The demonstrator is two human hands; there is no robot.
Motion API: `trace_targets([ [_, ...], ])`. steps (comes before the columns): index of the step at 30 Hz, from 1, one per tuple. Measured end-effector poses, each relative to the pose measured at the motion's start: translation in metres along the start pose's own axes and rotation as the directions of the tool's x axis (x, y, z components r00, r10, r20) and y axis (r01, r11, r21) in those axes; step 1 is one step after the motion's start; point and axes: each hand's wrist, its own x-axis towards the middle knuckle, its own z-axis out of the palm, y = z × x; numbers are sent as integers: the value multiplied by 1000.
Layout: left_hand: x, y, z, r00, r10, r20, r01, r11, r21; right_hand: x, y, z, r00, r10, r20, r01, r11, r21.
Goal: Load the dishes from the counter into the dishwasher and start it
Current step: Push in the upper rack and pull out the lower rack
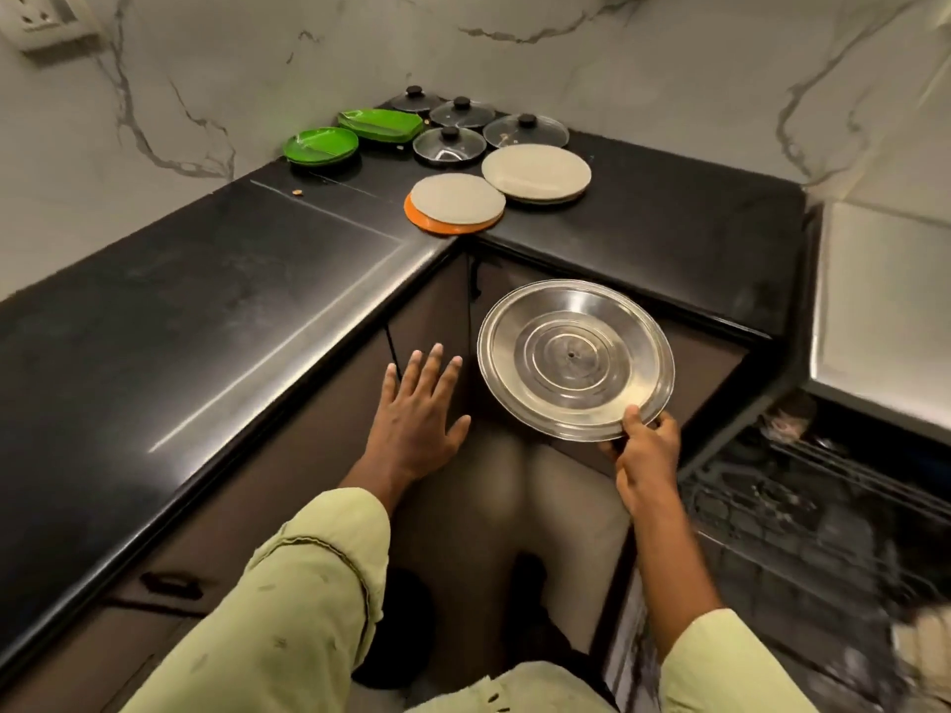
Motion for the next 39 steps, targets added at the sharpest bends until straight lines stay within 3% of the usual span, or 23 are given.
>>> trace_targets([
  [15, -128, 145, 31, 952, 289, 97, -286, 957, -47, -128, 17, -229, 968, 22, -249, -23, 1000, 0],
  [27, -227, 308, 75, 895, 388, 220, -365, 921, -138, -180, 12, -428, 940, 0, -341, -3, 1000, -8],
  [39, -236, 395, 114, 806, 424, 414, -422, 901, -101, -167, 10, -518, 924, 54, -377, -79, 996, -51],
])
